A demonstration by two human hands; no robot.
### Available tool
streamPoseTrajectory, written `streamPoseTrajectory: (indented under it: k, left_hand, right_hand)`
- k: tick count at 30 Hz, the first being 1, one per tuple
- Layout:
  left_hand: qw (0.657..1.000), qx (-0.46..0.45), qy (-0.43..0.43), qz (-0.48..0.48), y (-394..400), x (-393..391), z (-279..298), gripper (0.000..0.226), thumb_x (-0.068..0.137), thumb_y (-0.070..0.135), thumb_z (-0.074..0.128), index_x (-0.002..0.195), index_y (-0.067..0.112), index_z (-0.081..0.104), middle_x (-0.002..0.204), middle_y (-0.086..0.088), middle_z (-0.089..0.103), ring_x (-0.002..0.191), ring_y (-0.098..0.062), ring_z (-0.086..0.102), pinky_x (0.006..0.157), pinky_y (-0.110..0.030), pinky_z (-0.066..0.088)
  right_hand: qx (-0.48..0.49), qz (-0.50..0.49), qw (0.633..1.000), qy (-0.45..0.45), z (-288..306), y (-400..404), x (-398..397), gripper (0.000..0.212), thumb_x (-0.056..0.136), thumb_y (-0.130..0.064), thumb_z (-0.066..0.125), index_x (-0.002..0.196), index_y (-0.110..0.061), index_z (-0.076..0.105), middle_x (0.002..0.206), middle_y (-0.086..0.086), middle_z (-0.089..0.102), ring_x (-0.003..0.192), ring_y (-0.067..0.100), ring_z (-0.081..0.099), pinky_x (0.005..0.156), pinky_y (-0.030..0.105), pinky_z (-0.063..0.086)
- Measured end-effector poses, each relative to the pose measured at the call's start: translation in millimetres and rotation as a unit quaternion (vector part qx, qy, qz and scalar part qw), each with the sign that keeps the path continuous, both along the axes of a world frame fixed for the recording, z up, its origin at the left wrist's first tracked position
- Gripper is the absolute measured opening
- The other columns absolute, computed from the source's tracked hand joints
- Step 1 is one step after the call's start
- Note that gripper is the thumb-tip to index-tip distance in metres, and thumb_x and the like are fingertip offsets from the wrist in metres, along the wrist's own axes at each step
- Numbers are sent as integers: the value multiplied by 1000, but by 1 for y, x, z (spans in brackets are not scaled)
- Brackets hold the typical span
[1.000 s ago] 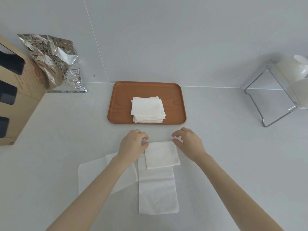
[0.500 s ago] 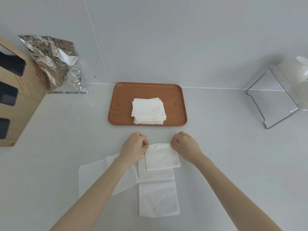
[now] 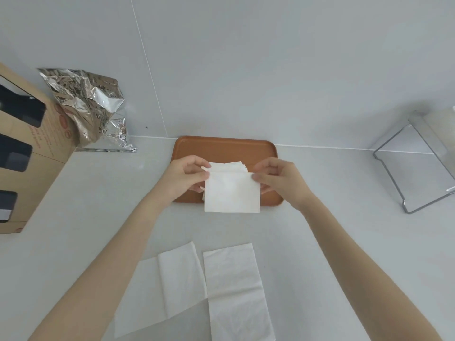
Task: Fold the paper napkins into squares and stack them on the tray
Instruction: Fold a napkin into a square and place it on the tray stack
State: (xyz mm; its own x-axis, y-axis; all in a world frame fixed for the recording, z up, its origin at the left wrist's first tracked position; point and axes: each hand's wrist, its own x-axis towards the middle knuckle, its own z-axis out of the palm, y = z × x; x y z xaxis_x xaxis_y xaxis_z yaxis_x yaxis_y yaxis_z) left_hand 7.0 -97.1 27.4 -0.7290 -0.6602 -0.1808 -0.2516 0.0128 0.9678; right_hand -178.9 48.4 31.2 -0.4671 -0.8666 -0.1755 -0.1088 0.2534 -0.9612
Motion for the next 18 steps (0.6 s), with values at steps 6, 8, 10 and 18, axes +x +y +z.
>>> streamPoseTrajectory:
  k: [6, 8, 10, 18]
  left_hand:
    - [997, -44, -45, 42, -43, -24, -17, 14, 79, 5, 60, 74, 18, 61, 76, -4, 66, 55, -6, 61, 47, -16, 51]
    - [993, -80, -69, 50, -51, -32, -27, 14, 79, 6, 60, 74, 19, 63, 75, -2, 65, 60, -8, 59, 46, -13, 48]
    - [988, -112, -93, 48, -56, -39, -38, 14, 78, 6, 61, 75, 19, 64, 73, 1, 65, 62, -5, 58, 53, -14, 48]
    - [964, -212, -149, 64, -47, -41, -57, 13, 78, 8, 60, 88, 11, 67, 98, -9, 68, 82, -19, 58, 80, -29, 44]
  right_hand:
    - [31, -18, 999, -12, -26, -47, -15, 11, 79, -3, 65, 82, -13, 62, 72, 8, 63, 59, 18, 61, 57, 30, 57]
    - [48, -36, 998, 3, -37, -58, -20, 13, 78, -3, 65, 78, -16, 61, 67, 3, 61, 55, 12, 58, 55, 28, 54]
    - [66, -64, 996, 19, -49, -67, -24, 14, 77, -3, 65, 77, -17, 60, 66, 0, 59, 52, 8, 55, 48, 22, 48]
    - [80, -107, 981, 141, -70, -68, -24, 19, 77, -6, 63, 88, -20, 57, 100, 3, 61, 73, 6, 55, 59, 3, 40]
